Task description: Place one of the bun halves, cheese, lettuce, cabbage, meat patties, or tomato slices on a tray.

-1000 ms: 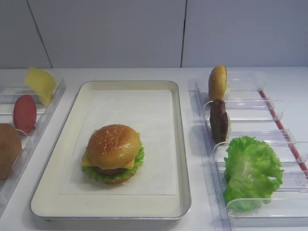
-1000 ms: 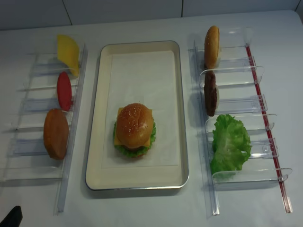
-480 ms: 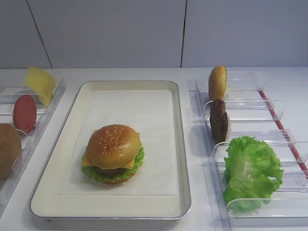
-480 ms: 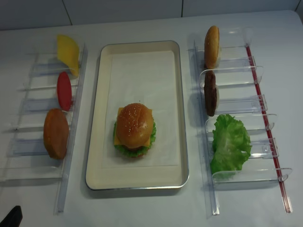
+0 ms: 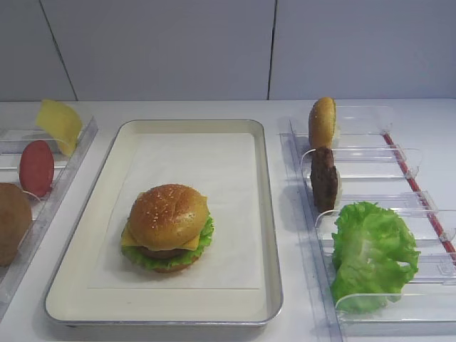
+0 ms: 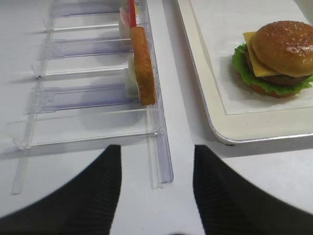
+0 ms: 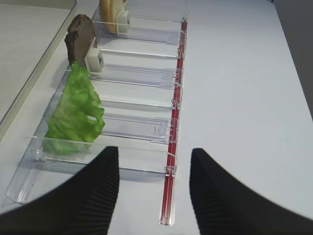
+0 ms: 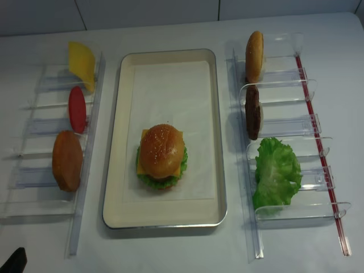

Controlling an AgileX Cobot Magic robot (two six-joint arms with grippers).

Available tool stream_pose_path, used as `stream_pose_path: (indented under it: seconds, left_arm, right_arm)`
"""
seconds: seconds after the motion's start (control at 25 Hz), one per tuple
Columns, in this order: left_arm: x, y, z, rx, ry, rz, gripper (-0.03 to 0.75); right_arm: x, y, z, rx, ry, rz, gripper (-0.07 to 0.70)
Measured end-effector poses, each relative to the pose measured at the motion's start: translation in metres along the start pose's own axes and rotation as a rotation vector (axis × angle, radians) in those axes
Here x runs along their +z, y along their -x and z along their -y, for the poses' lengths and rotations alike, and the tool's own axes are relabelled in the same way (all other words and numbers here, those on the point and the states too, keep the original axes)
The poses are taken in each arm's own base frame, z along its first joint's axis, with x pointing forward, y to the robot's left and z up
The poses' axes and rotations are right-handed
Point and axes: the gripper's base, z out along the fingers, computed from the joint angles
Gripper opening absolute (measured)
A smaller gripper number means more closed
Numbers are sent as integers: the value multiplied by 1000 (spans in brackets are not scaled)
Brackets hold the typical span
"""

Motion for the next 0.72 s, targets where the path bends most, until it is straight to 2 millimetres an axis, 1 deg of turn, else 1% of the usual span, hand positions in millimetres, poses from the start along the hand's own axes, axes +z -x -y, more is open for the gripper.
stream_pose_path:
  seconds: [0.72]
  left_arm:
    - [0, 0, 0, 0, 0, 0, 318]
  right_arm:
    - [0, 0, 0, 0, 0, 0, 370]
